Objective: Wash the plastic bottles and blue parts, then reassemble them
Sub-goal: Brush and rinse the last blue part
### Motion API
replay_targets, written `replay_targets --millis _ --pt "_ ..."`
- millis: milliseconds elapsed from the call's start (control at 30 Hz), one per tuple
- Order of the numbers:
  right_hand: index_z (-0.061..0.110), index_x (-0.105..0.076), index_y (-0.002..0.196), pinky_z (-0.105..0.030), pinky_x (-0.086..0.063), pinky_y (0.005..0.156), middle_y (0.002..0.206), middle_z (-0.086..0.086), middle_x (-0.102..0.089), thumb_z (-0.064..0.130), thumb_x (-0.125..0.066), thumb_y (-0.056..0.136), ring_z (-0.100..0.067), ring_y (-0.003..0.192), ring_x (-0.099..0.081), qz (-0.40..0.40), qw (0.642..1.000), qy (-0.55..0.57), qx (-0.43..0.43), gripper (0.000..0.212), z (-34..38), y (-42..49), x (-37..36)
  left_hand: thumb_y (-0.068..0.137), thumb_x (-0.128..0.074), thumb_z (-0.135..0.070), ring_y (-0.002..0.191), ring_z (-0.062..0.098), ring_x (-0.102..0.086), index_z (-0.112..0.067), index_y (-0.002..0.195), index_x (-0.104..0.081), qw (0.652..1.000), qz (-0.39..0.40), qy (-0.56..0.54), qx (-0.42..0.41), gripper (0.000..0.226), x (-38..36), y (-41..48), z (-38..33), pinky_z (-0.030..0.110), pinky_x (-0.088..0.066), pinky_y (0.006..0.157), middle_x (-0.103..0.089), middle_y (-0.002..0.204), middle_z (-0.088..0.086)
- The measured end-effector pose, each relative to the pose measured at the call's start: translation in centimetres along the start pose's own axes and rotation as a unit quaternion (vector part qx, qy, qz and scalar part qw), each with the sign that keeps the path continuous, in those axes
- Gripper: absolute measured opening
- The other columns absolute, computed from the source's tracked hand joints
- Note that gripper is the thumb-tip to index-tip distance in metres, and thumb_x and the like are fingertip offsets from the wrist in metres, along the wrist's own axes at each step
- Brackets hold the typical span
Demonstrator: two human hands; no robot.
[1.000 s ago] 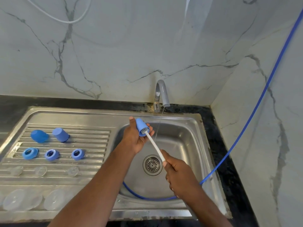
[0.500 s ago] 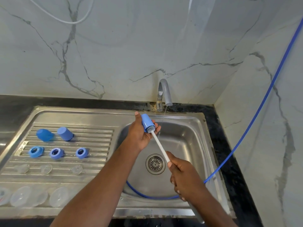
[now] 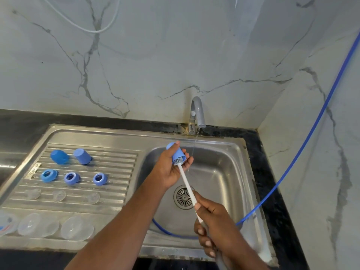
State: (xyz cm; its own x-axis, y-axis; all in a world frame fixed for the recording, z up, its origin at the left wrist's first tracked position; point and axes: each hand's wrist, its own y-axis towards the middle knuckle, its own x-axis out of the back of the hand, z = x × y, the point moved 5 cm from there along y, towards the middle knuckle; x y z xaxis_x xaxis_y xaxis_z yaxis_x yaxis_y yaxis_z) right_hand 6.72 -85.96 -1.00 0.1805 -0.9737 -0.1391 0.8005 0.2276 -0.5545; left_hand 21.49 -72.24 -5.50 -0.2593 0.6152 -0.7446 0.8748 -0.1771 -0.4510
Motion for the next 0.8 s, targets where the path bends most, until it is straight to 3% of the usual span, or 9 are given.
replay_targets --millis 100,200,267,433,500,567,633,733,800 --pt "0.039 -0.068 0.127 -0.016 -0.026 0.033 0.061 -0.007 -0.034 0.032 -0.051 0.102 -0.011 0.036 -0.027 0.117 0.974 0.176 -0.083 0.031 0.1 -0.9 -0.5 0.085 -0.069 -0.033 0.076 0.021 -0.061 -0.011 0.103 -0.064 1.000 0.000 -0.023 -0.002 0.029 1.0 -0.8 0.8 0.040 -0.061 0.077 -0.062 0.084 0.012" --pt "0.042 -0.065 0.128 -0.017 -0.027 0.035 0.062 -0.007 -0.034 0.040 -0.054 0.100 -0.012 0.039 -0.026 0.112 0.987 0.097 -0.062 0.031 -0.5 -0.7 0.7 0.081 -0.070 -0.037 0.068 0.019 -0.058 -0.015 0.109 -0.062 0.999 -0.035 -0.001 -0.008 0.036 1.4 -1.0 0.7 0.032 -0.055 0.067 -0.059 0.082 0.012" --pt "0.050 -0.064 0.127 -0.019 -0.029 0.036 0.062 -0.007 -0.037 0.040 -0.055 0.100 -0.014 0.041 -0.027 0.087 0.995 0.028 -0.040 0.030 -0.8 -0.7 1.5 0.088 -0.066 -0.039 0.069 0.018 -0.057 -0.014 0.111 -0.062 0.998 -0.059 0.012 -0.026 0.034 1.8 -0.9 0.1 0.032 -0.053 0.071 -0.058 0.084 0.012" --pt "0.056 -0.064 0.122 -0.020 -0.031 0.038 0.062 -0.006 -0.044 0.037 -0.052 0.103 -0.014 0.041 -0.032 0.030 0.993 -0.111 0.036 0.029 -1.5 -1.4 4.3 0.101 -0.054 -0.043 0.071 0.019 -0.070 -0.005 0.115 -0.057 0.995 -0.086 0.011 -0.057 0.041 3.9 -0.7 -1.2 0.034 -0.063 0.067 -0.065 0.084 0.012" --pt "0.043 -0.071 0.111 -0.022 -0.030 0.040 0.061 -0.007 -0.046 0.033 -0.051 0.104 -0.013 0.042 -0.034 -0.012 0.987 -0.147 0.058 0.023 -2.1 -1.7 5.7 0.098 -0.057 -0.047 0.080 0.021 -0.068 -0.004 0.124 -0.054 0.994 -0.096 0.004 -0.060 0.050 4.6 -0.6 -0.6 0.034 -0.063 0.072 -0.065 0.096 0.016" --pt "0.033 -0.068 0.094 -0.024 -0.033 0.045 0.058 -0.002 -0.050 0.030 -0.053 0.103 -0.010 0.044 -0.039 -0.082 0.973 -0.203 0.079 0.018 -3.0 -1.8 7.4 0.093 -0.062 -0.049 0.078 0.019 -0.063 -0.007 0.121 -0.056 0.993 -0.113 0.011 -0.044 0.051 5.1 -0.5 1.0 0.032 -0.061 0.065 -0.063 0.094 0.014" --pt "0.028 -0.062 0.086 -0.028 -0.040 0.053 0.061 0.002 -0.057 0.032 -0.058 0.100 -0.007 0.050 -0.046 -0.169 0.942 -0.274 0.093 0.015 -3.7 -1.9 9.0 0.095 -0.061 -0.048 0.072 0.019 -0.061 -0.008 0.115 -0.058 0.993 -0.115 0.013 -0.001 0.045 4.8 -0.4 3.6 0.031 -0.058 0.059 -0.062 0.083 0.012" --pt "0.027 -0.058 0.079 -0.033 -0.046 0.066 0.072 0.006 -0.060 0.029 -0.066 0.094 -0.009 0.067 -0.056 -0.298 0.884 -0.345 0.101 0.017 -4.7 -3.0 11.3 0.099 -0.058 -0.043 0.069 0.020 -0.062 -0.009 0.112 -0.061 0.991 -0.103 0.022 0.086 0.036 3.5 -0.5 8.4 0.029 -0.055 0.057 -0.067 0.085 0.011" --pt "0.026 -0.061 0.082 -0.034 -0.047 0.067 0.080 0.007 -0.060 0.029 -0.068 0.091 -0.014 0.073 -0.059 -0.367 0.844 -0.379 0.098 0.012 -5.5 -4.6 12.7 0.098 -0.058 -0.042 0.068 0.020 -0.062 -0.010 0.113 -0.063 0.984 -0.091 0.061 0.142 0.035 2.4 -0.9 11.9 0.030 -0.053 0.059 -0.069 0.085 0.011"
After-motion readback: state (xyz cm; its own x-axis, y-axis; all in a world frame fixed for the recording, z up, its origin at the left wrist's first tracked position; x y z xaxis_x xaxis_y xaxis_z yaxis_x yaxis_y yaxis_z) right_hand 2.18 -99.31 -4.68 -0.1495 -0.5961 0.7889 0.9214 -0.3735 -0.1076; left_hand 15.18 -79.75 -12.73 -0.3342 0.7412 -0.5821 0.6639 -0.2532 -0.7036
